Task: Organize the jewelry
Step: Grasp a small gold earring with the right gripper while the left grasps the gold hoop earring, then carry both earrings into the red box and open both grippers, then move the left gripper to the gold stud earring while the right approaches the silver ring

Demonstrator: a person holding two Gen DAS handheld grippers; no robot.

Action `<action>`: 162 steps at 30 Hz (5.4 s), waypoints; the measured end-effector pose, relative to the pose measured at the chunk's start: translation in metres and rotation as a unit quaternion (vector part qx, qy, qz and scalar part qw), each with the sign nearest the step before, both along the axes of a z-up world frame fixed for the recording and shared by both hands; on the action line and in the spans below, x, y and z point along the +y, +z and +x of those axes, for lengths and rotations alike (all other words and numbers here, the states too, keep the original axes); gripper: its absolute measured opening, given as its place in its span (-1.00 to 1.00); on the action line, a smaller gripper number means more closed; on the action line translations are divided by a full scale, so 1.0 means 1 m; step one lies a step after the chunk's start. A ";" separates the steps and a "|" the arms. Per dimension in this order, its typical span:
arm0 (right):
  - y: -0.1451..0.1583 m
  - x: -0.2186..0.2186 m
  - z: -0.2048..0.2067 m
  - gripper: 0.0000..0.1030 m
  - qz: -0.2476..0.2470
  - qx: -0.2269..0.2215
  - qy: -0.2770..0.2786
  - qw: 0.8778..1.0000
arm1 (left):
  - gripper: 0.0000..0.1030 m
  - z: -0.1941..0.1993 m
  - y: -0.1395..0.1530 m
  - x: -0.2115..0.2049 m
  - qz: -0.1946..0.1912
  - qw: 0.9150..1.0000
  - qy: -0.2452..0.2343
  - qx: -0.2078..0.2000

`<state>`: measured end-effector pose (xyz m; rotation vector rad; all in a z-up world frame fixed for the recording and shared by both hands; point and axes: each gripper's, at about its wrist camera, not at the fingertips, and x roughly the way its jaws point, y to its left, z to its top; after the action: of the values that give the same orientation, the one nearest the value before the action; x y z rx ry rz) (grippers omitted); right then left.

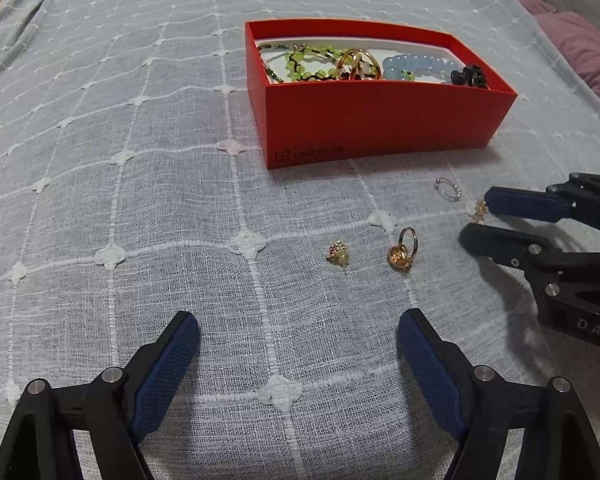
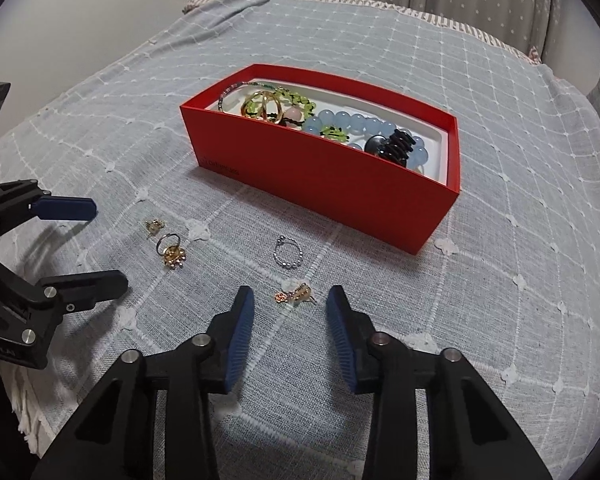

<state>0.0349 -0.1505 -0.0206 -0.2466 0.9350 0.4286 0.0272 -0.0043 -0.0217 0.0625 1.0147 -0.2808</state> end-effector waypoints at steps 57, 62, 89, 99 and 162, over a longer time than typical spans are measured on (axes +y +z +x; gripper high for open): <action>0.028 -0.025 -0.016 -0.80 0.017 -0.010 -0.024 1.000 | -0.80 0.006 0.013 -0.044 -0.023 0.998 -0.053 -0.025; 0.036 -0.027 -0.017 -0.80 0.027 -0.016 -0.031 0.999 | -0.80 0.007 0.023 -0.034 -0.035 0.998 -0.044 -0.034; 0.079 -0.028 0.034 -0.80 0.090 -0.067 -0.094 0.989 | -0.79 0.071 0.058 -0.026 -0.062 0.991 0.037 -0.112; 0.071 -0.025 0.059 -0.80 0.077 -0.070 -0.103 0.989 | -0.79 0.094 0.042 -0.025 -0.055 0.992 0.048 -0.099; 0.060 -0.049 0.000 0.17 0.036 0.005 -0.127 0.991 | 0.74 0.030 0.029 -0.004 -0.046 0.997 0.055 -0.012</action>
<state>0.0349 -0.1993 0.0397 -0.0582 0.9443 0.2282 0.0574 -0.0080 0.0070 -0.0723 0.9758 -0.2250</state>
